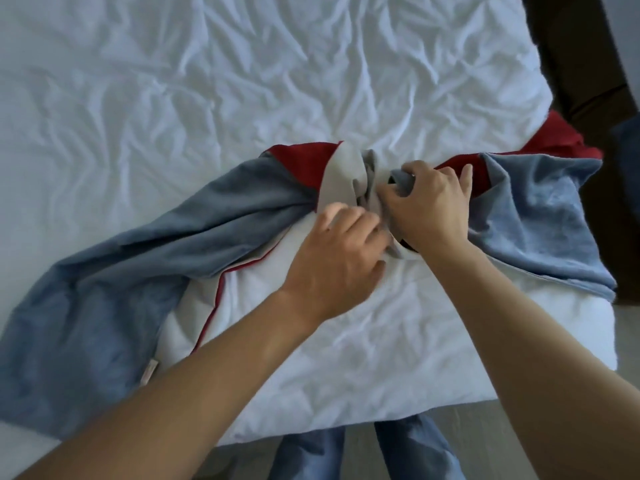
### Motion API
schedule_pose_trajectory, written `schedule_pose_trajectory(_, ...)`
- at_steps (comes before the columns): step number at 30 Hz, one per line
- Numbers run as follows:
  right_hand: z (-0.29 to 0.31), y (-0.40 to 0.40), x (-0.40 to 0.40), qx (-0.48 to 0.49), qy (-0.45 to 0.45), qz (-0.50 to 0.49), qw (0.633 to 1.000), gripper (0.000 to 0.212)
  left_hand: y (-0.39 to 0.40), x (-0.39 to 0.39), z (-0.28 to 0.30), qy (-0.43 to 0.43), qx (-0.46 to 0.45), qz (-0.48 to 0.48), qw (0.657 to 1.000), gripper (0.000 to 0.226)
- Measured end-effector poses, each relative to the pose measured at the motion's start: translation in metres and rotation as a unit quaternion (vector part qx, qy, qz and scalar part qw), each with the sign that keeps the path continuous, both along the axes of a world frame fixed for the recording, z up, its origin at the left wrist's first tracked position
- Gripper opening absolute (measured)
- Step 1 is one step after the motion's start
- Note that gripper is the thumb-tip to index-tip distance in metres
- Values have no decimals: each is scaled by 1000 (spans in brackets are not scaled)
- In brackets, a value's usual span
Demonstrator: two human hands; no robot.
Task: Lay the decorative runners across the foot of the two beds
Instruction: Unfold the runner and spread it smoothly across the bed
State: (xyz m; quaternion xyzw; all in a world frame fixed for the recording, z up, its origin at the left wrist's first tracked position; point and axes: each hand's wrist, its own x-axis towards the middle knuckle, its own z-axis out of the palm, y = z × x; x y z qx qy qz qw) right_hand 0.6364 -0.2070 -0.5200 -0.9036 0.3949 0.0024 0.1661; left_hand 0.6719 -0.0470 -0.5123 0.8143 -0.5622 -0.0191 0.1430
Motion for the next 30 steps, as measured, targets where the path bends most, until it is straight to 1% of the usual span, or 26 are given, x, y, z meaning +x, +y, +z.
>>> schedule_pose_trajectory(3,-2,8,-5,-13,-7,8,1000,27,10,29,5,6,-27,68,997,15)
schedule_pose_trajectory(7,-3,20,-24,-6,-51,55,997,16,7,61,4,12,9,136,991,22)
schedule_pose_trajectory(10,-3,26,-46,-2,-66,102,993,7,-7,74,-1,65,10,218,974,39)
schedule_pose_trajectory(12,-5,29,-65,4,-59,146,987,13,-23,81,-3,124,27,255,958,56)
schedule_pose_trajectory(13,-6,30,-73,9,-57,169,984,16,-30,83,-5,137,57,256,955,61)
schedule_pose_trajectory(14,-5,30,-78,12,-62,182,981,17,-35,82,-7,132,96,243,956,60)
schedule_pose_trajectory(15,-4,28,-80,12,-73,183,980,16,-37,78,-8,120,132,220,959,51)
schedule_pose_trajectory(16,-3,25,-78,12,-83,172,982,18,-37,74,-10,107,151,198,963,35)
schedule_pose_trajectory(17,0,21,-72,10,-89,153,984,24,-34,69,-10,98,166,180,965,21)
schedule_pose_trajectory(18,2,16,-64,8,-93,134,987,31,-29,63,-10,86,184,166,965,16)
schedule_pose_trajectory(19,3,12,-53,3,-94,119,988,36,-23,57,-9,78,211,152,963,16)
schedule_pose_trajectory(21,3,6,-30,-10,-70,116,991,43,-10,49,-6,72,262,131,953,13)
schedule_pose_trajectory(24,-4,9,3,2,18,182,983,53,15,38,0,69,322,125,936,17)
schedule_pose_trajectory(26,-10,15,16,6,89,227,970,59,31,31,2,78,360,133,920,11)
schedule_pose_trajectory(27,-13,19,19,3,123,243,962,58,40,27,3,87,381,135,911,11)
schedule_pose_trajectory(29,-20,26,20,-5,172,260,950,47,50,26,9,111,403,146,897,12)
schedule_pose_trajectory(30,-23,30,18,-7,185,264,946,39,52,27,11,118,382,153,904,12)
